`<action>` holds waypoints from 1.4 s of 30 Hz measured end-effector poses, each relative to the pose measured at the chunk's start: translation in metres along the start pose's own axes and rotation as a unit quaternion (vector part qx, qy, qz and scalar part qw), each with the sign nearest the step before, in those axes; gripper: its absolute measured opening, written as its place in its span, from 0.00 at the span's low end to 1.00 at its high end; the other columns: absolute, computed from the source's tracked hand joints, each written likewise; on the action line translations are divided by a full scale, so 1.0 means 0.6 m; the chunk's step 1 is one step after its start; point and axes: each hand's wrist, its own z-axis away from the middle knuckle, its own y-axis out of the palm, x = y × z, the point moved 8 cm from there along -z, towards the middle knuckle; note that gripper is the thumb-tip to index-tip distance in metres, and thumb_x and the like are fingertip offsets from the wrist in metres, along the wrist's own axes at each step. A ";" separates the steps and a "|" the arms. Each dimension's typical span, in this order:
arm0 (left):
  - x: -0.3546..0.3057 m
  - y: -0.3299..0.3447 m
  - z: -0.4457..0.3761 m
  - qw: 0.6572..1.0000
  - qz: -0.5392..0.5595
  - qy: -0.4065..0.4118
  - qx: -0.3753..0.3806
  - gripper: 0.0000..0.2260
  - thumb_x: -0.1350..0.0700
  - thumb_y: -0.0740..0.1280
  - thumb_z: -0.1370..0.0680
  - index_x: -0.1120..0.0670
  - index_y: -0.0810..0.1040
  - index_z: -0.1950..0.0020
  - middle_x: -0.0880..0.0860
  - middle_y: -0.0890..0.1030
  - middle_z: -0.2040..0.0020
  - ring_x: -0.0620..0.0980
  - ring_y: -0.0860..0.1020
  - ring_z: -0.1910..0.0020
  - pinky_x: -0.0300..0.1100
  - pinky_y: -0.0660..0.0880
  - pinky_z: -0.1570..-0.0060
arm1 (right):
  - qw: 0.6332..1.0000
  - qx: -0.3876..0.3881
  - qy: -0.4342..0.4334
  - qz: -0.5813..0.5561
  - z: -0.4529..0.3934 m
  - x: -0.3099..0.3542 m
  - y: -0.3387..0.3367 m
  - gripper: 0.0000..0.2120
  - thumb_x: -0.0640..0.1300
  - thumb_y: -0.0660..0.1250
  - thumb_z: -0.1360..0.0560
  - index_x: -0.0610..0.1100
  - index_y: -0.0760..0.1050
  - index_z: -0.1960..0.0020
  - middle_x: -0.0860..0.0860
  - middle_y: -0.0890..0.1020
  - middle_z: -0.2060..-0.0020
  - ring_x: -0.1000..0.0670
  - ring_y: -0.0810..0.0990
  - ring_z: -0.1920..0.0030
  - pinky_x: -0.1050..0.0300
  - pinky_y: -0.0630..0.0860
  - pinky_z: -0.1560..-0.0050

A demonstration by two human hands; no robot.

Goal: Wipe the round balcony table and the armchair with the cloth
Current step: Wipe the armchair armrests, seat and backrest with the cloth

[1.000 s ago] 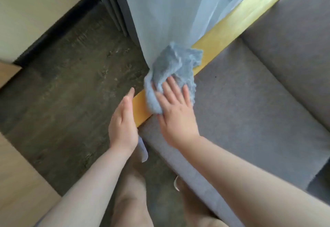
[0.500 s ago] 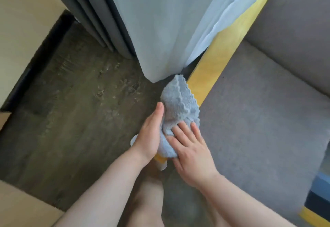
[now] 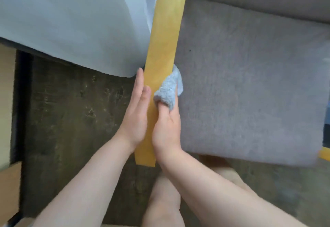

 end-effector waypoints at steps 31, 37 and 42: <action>-0.159 0.055 -0.175 0.862 -0.423 0.207 -0.186 0.24 0.53 0.50 0.20 0.60 0.63 0.25 0.56 0.61 0.24 0.51 0.57 0.24 0.49 0.57 0.27 | 0.991 0.134 0.007 -0.017 -0.293 0.204 0.007 0.11 0.44 0.56 0.18 0.48 0.72 0.38 0.53 0.76 0.41 0.56 0.73 0.38 0.62 0.66 0.36; -0.160 0.023 -0.152 0.901 -0.284 0.201 -0.258 0.25 0.52 0.49 0.19 0.62 0.58 0.24 0.60 0.61 0.24 0.54 0.61 0.25 0.54 0.62 0.29 | 0.774 0.323 -0.326 0.436 -0.231 0.183 0.010 0.26 0.52 0.50 0.21 0.46 0.58 0.24 0.53 0.60 0.24 0.54 0.48 0.23 0.51 0.45 0.24; -0.175 0.042 -0.152 0.894 -0.326 0.226 -0.210 0.24 0.52 0.51 0.20 0.58 0.58 0.24 0.57 0.61 0.24 0.51 0.60 0.25 0.48 0.61 0.28 | 0.604 0.349 -0.483 0.529 -0.316 0.234 0.019 0.23 0.49 0.55 0.23 0.46 0.69 0.29 0.48 0.70 0.29 0.49 0.60 0.26 0.48 0.49 0.27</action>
